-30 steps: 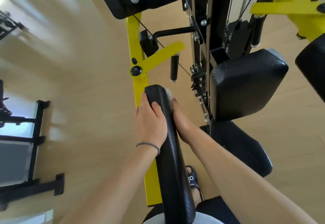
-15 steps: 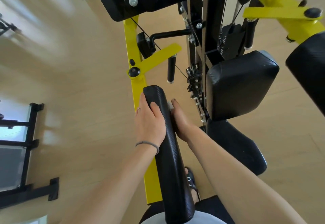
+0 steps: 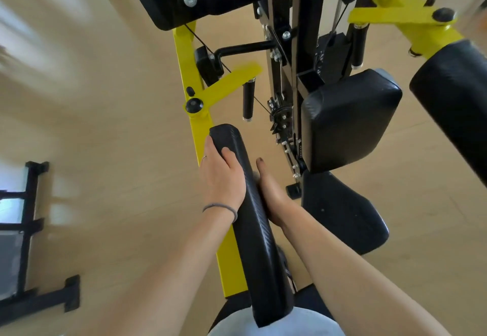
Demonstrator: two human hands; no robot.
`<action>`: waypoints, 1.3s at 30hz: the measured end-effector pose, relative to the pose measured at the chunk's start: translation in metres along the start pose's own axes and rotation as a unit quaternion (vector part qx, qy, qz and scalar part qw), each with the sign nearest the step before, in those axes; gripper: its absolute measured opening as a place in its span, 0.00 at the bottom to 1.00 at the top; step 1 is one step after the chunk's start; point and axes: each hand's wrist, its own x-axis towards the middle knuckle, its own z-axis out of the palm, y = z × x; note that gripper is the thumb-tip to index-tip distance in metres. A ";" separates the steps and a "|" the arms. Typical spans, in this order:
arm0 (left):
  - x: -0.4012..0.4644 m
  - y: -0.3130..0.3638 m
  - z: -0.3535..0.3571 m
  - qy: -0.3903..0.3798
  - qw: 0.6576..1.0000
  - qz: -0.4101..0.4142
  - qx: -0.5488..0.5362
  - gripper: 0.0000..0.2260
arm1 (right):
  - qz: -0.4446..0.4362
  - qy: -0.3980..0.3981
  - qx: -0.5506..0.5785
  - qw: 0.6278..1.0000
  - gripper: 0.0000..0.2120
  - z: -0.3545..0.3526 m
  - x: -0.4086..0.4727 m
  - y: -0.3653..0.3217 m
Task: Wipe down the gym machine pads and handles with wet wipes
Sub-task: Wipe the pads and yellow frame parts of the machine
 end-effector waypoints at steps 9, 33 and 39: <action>-0.009 -0.003 -0.005 0.011 1.000 0.009 -0.008 0.26 | 0.107 0.153 -0.080 0.979 0.31 -0.004 -0.094 0.141; -0.167 -0.014 -0.010 0.110 0.991 -0.074 -0.015 0.21 | 0.198 0.083 0.305 0.928 0.25 0.003 -0.136 0.101; -0.168 -0.012 -0.010 0.132 0.988 -0.076 0.018 0.19 | 0.131 0.044 0.301 0.944 0.26 0.008 -0.145 0.081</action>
